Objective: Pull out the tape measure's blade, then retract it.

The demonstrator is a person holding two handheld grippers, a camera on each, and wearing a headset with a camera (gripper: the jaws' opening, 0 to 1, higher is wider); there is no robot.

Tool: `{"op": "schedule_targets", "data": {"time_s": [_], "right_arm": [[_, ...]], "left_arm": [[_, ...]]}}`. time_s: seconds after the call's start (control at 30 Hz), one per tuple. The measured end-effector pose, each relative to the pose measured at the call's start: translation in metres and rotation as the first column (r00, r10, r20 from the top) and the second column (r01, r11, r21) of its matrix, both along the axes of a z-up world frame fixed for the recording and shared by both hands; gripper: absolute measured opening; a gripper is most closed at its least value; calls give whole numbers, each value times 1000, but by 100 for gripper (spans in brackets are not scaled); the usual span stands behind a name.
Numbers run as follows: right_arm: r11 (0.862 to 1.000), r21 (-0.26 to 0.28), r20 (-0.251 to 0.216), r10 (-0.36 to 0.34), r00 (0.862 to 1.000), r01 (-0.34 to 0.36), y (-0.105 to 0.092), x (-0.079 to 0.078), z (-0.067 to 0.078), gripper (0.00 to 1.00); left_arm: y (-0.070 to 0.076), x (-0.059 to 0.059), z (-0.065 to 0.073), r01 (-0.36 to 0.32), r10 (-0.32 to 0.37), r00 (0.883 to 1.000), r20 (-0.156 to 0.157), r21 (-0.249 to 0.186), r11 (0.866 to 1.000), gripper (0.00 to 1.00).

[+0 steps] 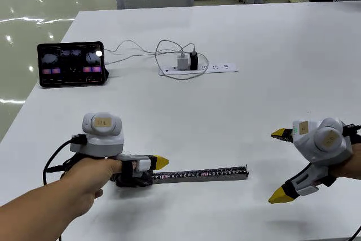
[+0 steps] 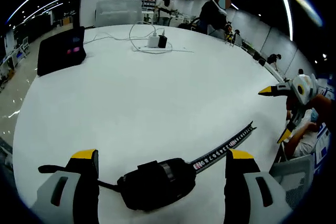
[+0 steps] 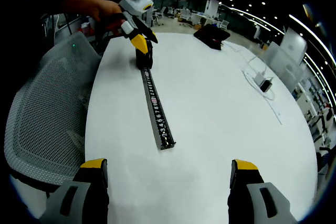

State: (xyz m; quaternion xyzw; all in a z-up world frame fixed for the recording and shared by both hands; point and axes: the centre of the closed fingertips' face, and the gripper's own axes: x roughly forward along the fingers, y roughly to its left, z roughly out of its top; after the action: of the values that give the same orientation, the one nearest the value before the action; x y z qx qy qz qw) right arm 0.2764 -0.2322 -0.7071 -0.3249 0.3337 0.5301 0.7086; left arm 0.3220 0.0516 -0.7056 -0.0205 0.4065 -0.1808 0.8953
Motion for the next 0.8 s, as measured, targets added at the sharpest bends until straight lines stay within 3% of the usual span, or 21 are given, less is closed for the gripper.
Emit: {"op": "schedule_targets", "data": {"time_s": [0.1,0.17,0.2,0.3,0.37,0.47,0.63,0.73,0.8], "right_arm": [[1000,-14,-11,25,1000,-25,5,4,-3,96],[999,-17,-18,37,999,-37,8,9,-6,96],[999,-17,-19,44,999,-44,10,9,-6,96],[998,-24,-25,59,998,-60,15,13,-7,93],[997,-32,-30,67,997,-68,18,15,-10,92],[995,-42,-37,89,995,-91,23,15,-15,89],[992,-55,-46,112,993,-115,28,16,-22,80],[990,-54,-45,131,990,-133,33,16,-23,74],[988,-56,-49,141,989,-144,34,16,-24,70]], "left_arm": [[6,6,0,-52,52,998,47,8,999,99],[10,9,3,-84,82,992,98,16,996,99],[9,8,3,-85,84,991,102,14,996,99],[9,8,4,-114,111,982,151,10,993,99],[5,4,3,-107,104,982,158,11,994,99],[8,5,4,-121,113,974,196,33,992,99],[10,2,2,-150,136,962,236,44,988,99],[7,1,0,-132,112,955,273,55,990,99],[7,1,-1,-133,112,953,280,57,989,99]]}}
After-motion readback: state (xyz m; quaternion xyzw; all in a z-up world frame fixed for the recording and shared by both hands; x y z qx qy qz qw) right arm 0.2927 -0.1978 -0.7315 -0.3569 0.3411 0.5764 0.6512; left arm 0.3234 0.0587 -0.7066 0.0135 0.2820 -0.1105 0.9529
